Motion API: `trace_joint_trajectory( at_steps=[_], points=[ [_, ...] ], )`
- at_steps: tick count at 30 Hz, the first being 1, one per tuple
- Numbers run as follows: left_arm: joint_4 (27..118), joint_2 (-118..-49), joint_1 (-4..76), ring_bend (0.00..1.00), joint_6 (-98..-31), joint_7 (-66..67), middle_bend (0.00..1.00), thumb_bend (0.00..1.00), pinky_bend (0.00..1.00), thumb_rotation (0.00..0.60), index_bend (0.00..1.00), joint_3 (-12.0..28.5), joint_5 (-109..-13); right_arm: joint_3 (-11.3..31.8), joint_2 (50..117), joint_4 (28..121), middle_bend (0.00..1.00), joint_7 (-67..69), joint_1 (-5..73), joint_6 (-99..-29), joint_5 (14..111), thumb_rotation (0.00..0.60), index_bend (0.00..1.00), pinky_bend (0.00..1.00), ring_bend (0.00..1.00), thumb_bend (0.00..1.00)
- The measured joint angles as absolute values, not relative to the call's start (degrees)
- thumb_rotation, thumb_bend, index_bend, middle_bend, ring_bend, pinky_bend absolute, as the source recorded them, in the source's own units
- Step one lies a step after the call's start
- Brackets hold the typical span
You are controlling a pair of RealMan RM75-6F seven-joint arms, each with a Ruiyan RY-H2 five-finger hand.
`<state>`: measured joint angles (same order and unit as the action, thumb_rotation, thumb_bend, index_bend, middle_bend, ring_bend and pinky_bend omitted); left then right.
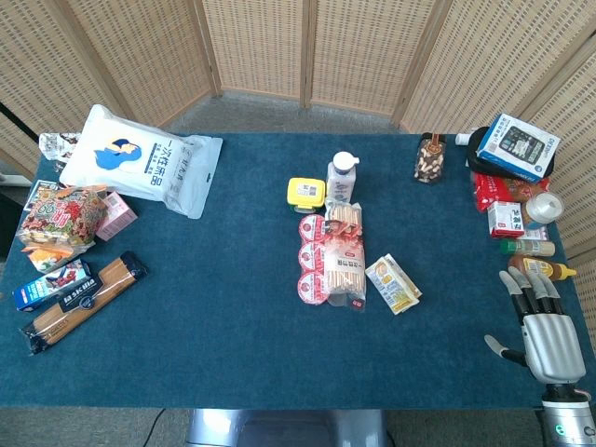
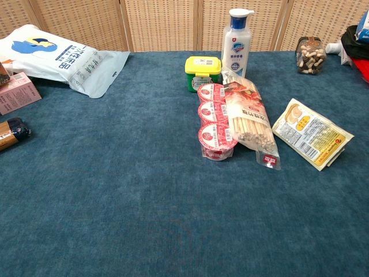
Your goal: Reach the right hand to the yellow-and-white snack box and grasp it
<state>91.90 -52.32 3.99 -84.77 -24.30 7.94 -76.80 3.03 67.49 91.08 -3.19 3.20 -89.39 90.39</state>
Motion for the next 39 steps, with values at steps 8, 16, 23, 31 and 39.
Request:
trace_joint_trajectory(
  at_steps=[8, 16, 23, 31, 39],
  points=[
    [90.5, -53.2, 3.4, 0.00, -87.4, -27.0, 0.00, 0.00, 0.00, 0.600, 0.19, 8.3, -79.4, 3.1, 68.0, 90.9, 0.00, -2.9, 3.5, -88.5, 90.0, 0.600, 0.00, 0.00, 0.00, 0.00],
    [90.3, -53.5, 3.9, 0.00, -85.6, -26.2, 0.00, 0.00, 0.00, 0.600, 0.19, 8.2, -79.4, 2.1, 69.8, 91.7, 0.00, -1.6, 7.2, -80.4, 90.2, 0.600, 0.00, 0.00, 0.00, 0.00],
    [90.2, -53.8, 4.3, 0.00, -84.8, -25.1, 0.00, 0.00, 0.00, 0.600, 0.19, 8.3, -78.9, 4.5, 71.7, 94.2, 0.00, -3.3, 14.0, -70.7, 86.6, 0.600, 0.00, 0.00, 0.00, 0.00],
    [90.1, -53.9, 4.4, 0.00, -84.2, -24.5, 0.00, 0.00, 0.00, 0.600, 0.19, 8.5, -78.2, 8.0, 73.0, 98.6, 0.00, -8.8, 19.0, -63.3, 76.7, 0.600, 0.00, 0.00, 0.00, 0.00],
    [90.0, -54.1, 4.6, 0.00, -83.6, -24.0, 0.00, 0.00, 0.00, 0.600, 0.19, 8.6, -77.9, 11.1, 75.1, 100.6, 0.00, -15.4, 24.5, -57.7, 63.1, 0.600, 0.00, 0.00, 0.00, 0.00]
  ],
)
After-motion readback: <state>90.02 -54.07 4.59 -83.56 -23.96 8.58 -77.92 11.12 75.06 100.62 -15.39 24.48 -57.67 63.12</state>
